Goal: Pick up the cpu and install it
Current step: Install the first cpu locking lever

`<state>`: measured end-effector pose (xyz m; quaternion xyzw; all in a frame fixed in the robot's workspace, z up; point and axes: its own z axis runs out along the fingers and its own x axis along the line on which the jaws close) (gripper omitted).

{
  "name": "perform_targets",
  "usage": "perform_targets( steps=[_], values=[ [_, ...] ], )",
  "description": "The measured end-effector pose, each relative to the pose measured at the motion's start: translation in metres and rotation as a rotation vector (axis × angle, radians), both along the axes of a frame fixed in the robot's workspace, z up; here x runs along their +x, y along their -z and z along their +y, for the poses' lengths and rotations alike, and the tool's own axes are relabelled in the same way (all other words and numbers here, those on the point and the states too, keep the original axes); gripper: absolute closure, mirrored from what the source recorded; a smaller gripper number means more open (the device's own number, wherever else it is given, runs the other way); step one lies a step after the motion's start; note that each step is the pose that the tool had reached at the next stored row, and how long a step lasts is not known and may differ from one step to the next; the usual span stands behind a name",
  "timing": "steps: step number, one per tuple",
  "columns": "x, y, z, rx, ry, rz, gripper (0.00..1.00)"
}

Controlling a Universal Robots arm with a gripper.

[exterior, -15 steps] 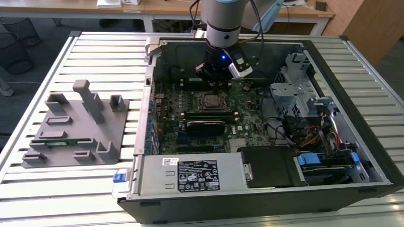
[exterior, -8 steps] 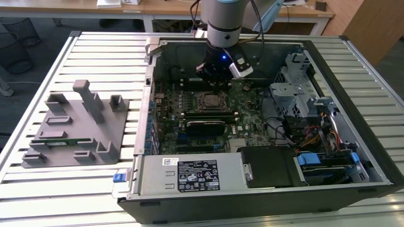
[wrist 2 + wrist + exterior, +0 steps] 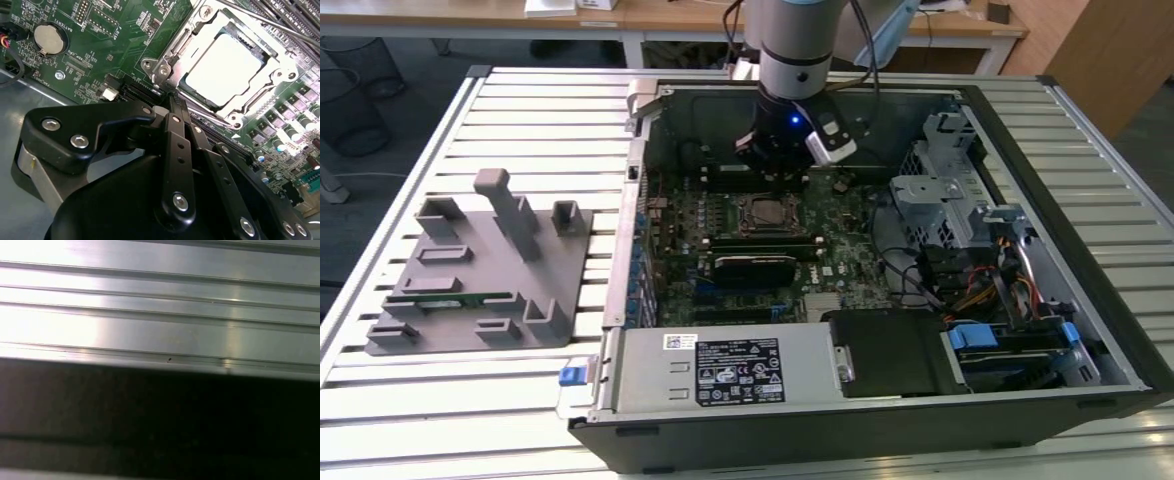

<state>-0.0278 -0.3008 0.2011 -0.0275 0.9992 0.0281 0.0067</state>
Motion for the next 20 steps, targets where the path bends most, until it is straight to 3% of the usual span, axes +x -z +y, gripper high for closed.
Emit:
perform_targets(
  steps=[9, 20],
  values=[
    [0.0016, 0.0011, 0.0000, -0.0039, 0.000, 0.0040, 0.89],
    [0.0022, 0.0038, -0.0002, -0.0290, 0.000, 0.0160, 0.89]
  ],
)
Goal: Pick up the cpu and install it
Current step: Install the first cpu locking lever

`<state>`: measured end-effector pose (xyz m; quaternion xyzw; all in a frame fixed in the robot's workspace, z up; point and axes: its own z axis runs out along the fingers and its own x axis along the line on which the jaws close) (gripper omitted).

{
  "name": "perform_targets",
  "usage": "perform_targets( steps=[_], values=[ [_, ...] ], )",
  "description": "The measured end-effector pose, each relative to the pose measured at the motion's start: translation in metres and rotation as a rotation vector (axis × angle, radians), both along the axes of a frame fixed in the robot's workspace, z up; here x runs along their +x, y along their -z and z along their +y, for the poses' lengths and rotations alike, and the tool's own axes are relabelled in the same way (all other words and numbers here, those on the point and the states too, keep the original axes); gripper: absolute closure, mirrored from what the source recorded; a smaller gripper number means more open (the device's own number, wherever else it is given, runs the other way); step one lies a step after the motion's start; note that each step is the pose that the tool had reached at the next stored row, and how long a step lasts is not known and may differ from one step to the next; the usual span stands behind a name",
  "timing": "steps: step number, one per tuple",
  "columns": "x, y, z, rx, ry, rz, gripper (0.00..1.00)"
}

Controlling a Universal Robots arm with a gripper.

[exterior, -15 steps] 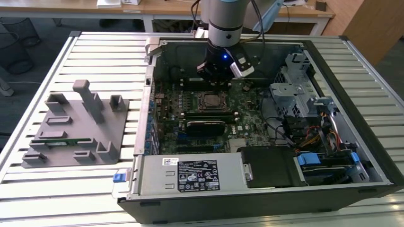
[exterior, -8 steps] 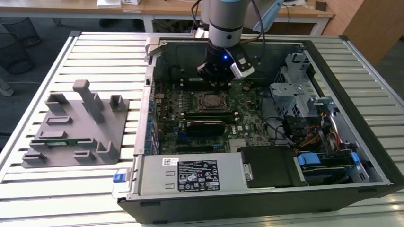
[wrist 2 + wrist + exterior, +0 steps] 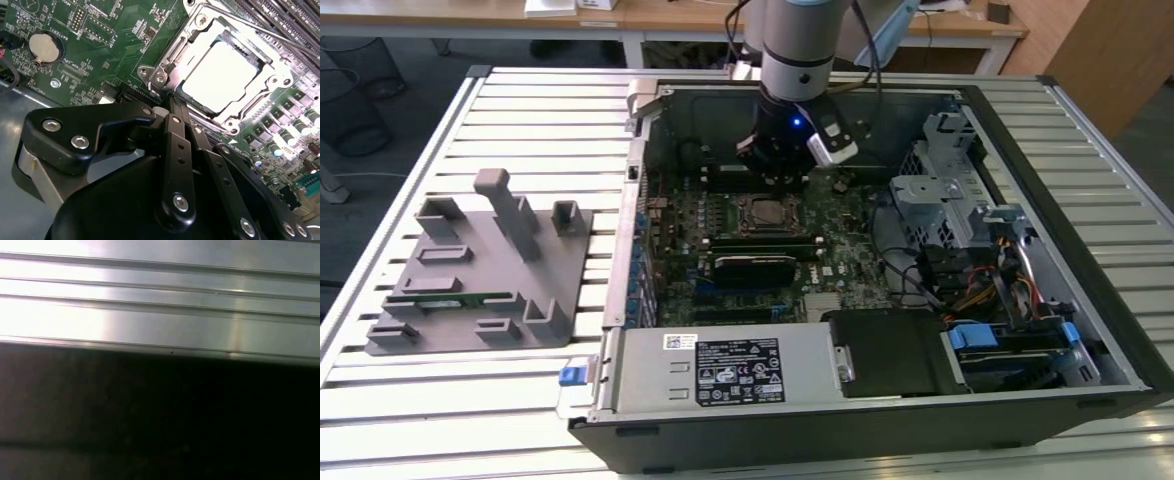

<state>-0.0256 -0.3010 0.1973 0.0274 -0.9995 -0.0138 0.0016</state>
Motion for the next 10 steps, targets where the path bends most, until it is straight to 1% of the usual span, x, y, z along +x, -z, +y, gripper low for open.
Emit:
perform_targets(
  steps=[3, 6, 7, 8, 10],
  values=[
    [0.0005, 0.0011, 0.0000, -0.0020, 0.000, 0.0030, 0.89],
    [0.0011, 0.0013, 0.0000, -0.0010, 0.000, 0.0054, 0.89],
    [0.0013, 0.0013, 0.0000, 0.0023, 0.000, 0.0054, 0.89],
    [0.0015, 0.0014, 0.0001, 0.0077, 0.000, 0.0056, 0.89],
    [0.0019, 0.0016, 0.0004, 0.0214, 0.000, 0.0055, 0.89]
  ],
)
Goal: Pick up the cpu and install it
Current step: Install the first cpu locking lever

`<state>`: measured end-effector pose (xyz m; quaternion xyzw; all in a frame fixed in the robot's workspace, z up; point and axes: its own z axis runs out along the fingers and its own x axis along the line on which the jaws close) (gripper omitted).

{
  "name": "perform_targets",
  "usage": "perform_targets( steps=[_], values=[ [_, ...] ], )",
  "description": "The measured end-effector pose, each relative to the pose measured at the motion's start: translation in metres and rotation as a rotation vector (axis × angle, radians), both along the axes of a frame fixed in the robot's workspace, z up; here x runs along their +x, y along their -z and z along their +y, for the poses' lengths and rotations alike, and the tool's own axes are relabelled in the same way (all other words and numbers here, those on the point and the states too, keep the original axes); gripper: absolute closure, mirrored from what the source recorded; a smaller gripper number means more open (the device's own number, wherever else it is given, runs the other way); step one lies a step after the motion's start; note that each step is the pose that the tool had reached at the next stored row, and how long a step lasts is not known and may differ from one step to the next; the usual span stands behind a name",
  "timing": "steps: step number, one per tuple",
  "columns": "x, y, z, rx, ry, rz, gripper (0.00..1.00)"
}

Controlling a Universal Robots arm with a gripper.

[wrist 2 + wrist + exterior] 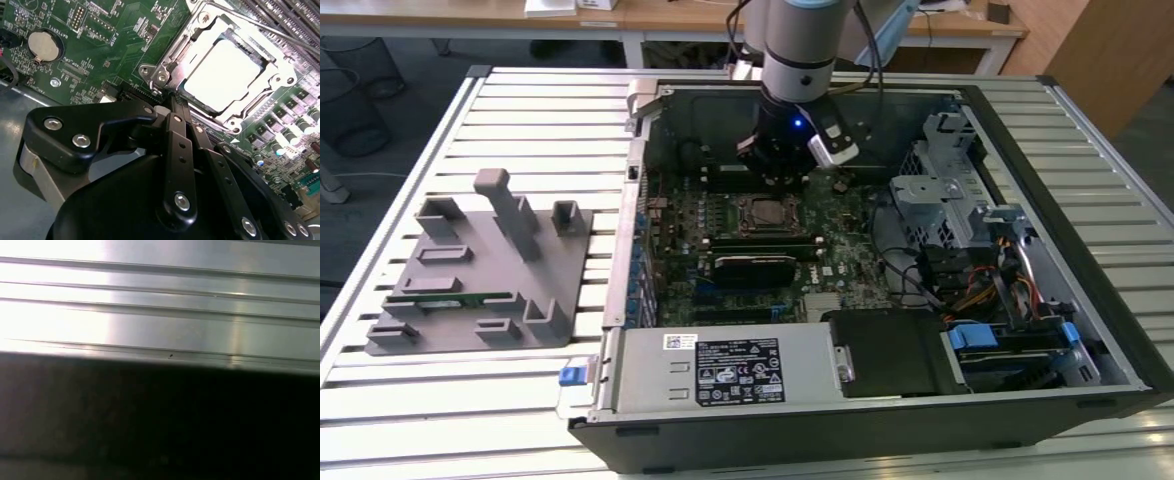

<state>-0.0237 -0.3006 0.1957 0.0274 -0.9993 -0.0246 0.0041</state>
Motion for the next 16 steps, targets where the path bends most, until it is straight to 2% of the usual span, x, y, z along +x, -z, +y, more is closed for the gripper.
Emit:
perform_targets(
  steps=[3, 4, 8, 11, 16],
  values=[
    [0.0002, 0.0000, 0.0001, 0.0193, 0.000, 0.0000, 0.89],
    [0.0001, -0.0003, 0.0001, 0.0210, 0.000, 0.0000, 0.89],
    [0.0001, -0.0055, 0.0000, 0.0210, 0.000, 0.0011, 0.89],
    [0.0001, -0.0064, 0.0000, 0.0214, 0.000, 0.0013, 0.89],
    [0.0001, -0.0065, -0.0040, 0.0210, 0.000, 0.0015, 0.89]
  ],
)
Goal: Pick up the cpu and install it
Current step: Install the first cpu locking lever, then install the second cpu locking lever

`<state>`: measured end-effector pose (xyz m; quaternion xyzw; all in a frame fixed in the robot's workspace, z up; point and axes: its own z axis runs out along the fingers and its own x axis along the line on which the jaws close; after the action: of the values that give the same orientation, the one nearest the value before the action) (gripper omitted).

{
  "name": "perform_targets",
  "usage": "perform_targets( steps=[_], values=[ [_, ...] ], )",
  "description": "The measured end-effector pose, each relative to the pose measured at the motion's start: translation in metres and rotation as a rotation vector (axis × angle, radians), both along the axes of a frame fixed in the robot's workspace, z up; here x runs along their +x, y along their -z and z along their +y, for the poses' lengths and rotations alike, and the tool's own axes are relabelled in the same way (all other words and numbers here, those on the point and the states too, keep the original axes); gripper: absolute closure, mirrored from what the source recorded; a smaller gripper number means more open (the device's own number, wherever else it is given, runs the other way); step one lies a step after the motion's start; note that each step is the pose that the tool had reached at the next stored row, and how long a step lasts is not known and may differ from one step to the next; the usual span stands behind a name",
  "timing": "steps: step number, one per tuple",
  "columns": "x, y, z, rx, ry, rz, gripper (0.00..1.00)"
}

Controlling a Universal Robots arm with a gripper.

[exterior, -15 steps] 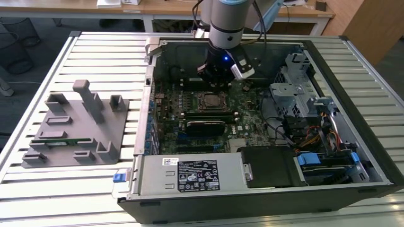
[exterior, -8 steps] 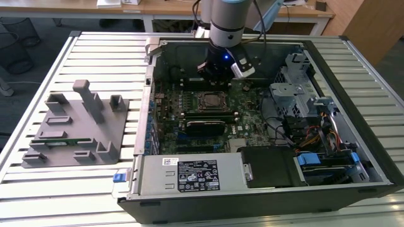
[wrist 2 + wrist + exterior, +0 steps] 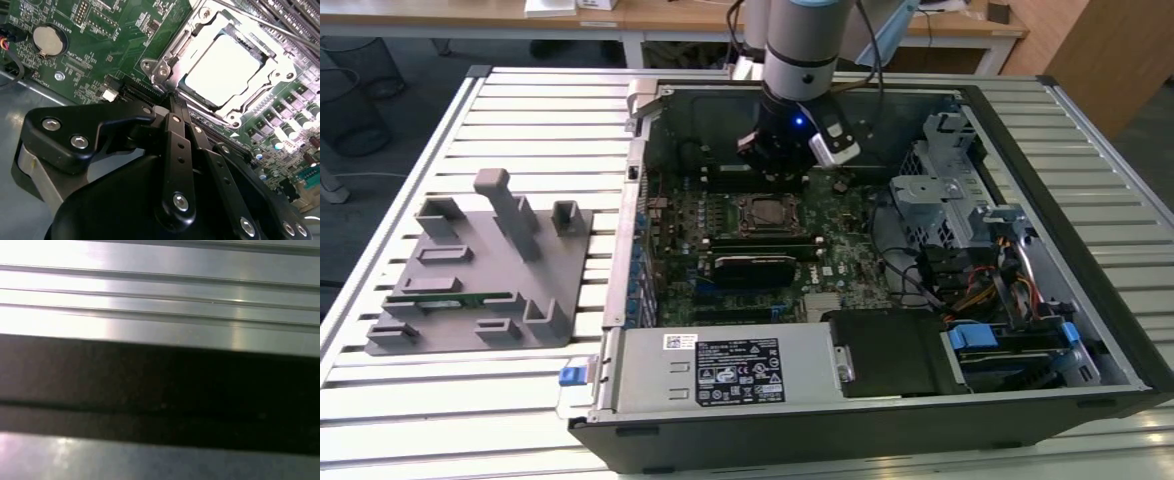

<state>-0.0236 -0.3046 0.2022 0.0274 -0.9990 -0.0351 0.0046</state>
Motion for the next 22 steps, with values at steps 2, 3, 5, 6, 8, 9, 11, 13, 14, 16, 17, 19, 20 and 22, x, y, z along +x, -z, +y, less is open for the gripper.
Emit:
perform_targets(
  steps=[2, 3, 5, 6, 8, 9, 11, 13, 14, 16, 17, 19, 20, 22],
  values=[
    [0.000, 0.0001, -0.0009, 0.0001, 0.000, -0.0001, 0.89],
    [0.000, 0.0001, -0.0014, 0.0000, 0.000, 0.0000, 0.89],
    [0.000, 0.0001, -0.0022, 0.0000, 0.000, 0.0000, 0.89],
    [0.000, 0.0001, -0.0026, 0.0000, 0.000, 0.0000, 0.89],
    [0.000, 0.0002, -0.0029, 0.0001, 0.000, -0.0001, 0.89],
    [0.000, 0.0002, -0.0031, 0.0001, 0.000, -0.0001, 0.89],
    [0.000, 0.0002, -0.0035, 0.0000, 0.000, 0.0000, 0.89],
    [0.000, 0.0001, -0.0041, -0.0001, 0.000, 0.0000, 0.89],
    [0.000, 0.0002, -0.0047, 0.0000, 0.000, 0.0000, 0.89],
    [0.000, 0.0002, -0.0065, 0.0000, 0.000, 0.0000, 0.89],
    [0.000, 0.0002, -0.0077, 0.0001, 0.000, -0.0001, 0.89],
    [0.000, 0.0002, -0.0098, 0.0001, 0.000, 0.0000, 0.89],
    [0.000, 0.0002, -0.0105, 0.0000, 0.000, 0.0000, 0.89],
    [0.000, 0.0002, -0.0123, 0.0000, 0.000, 0.0000, 0.89]
  ],
)
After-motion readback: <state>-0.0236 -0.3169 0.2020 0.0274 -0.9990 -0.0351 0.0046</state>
